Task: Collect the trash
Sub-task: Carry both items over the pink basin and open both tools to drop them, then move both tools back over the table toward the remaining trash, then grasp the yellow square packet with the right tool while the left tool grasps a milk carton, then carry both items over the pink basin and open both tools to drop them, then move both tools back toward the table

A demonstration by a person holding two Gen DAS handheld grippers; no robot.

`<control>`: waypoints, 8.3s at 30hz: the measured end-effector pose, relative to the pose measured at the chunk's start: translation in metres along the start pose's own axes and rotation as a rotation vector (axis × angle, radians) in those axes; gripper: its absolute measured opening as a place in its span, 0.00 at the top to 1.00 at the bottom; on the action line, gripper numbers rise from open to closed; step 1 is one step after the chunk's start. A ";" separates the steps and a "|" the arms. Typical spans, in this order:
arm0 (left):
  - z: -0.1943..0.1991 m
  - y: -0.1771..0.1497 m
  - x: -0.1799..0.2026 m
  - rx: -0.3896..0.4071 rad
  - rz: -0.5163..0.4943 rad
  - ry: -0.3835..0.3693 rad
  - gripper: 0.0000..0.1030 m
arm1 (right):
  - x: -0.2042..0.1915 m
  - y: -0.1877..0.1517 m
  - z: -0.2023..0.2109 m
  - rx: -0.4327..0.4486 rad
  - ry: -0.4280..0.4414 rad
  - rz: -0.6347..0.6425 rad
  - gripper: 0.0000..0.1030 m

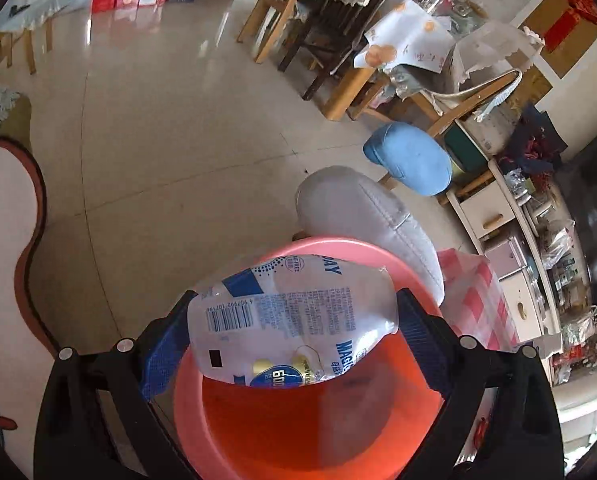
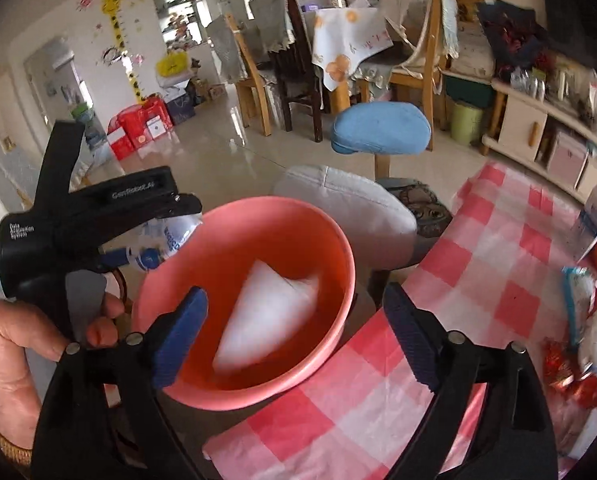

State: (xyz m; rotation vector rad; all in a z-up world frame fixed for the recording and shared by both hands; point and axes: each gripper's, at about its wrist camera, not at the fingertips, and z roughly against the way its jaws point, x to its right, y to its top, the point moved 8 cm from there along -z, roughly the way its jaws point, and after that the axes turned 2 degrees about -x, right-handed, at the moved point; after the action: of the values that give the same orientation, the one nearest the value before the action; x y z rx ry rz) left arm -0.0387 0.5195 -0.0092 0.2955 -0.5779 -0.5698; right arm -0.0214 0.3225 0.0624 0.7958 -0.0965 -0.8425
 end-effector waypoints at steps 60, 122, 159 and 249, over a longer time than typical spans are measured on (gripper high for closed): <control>0.078 -0.158 0.255 0.119 -0.745 -0.134 0.08 | 0.162 -0.113 0.185 0.225 -0.374 -0.175 0.08; -0.037 -0.333 0.411 -0.050 -1.499 -0.184 0.09 | 0.373 -0.197 0.211 0.039 -0.262 -0.495 0.08; 0.001 -0.307 0.385 -0.205 -1.187 -0.273 0.39 | 0.391 -0.188 0.157 -0.014 -0.399 -0.451 0.38; 0.065 -0.026 0.136 0.311 -0.490 -0.144 0.07 | 0.057 -0.073 0.052 0.120 -0.229 0.081 0.07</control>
State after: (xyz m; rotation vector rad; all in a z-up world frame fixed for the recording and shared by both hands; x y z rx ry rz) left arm 0.0058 0.4127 0.0908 0.7048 -0.7403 -0.9805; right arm -0.0484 0.2230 0.0379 0.7998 -0.3835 -0.8542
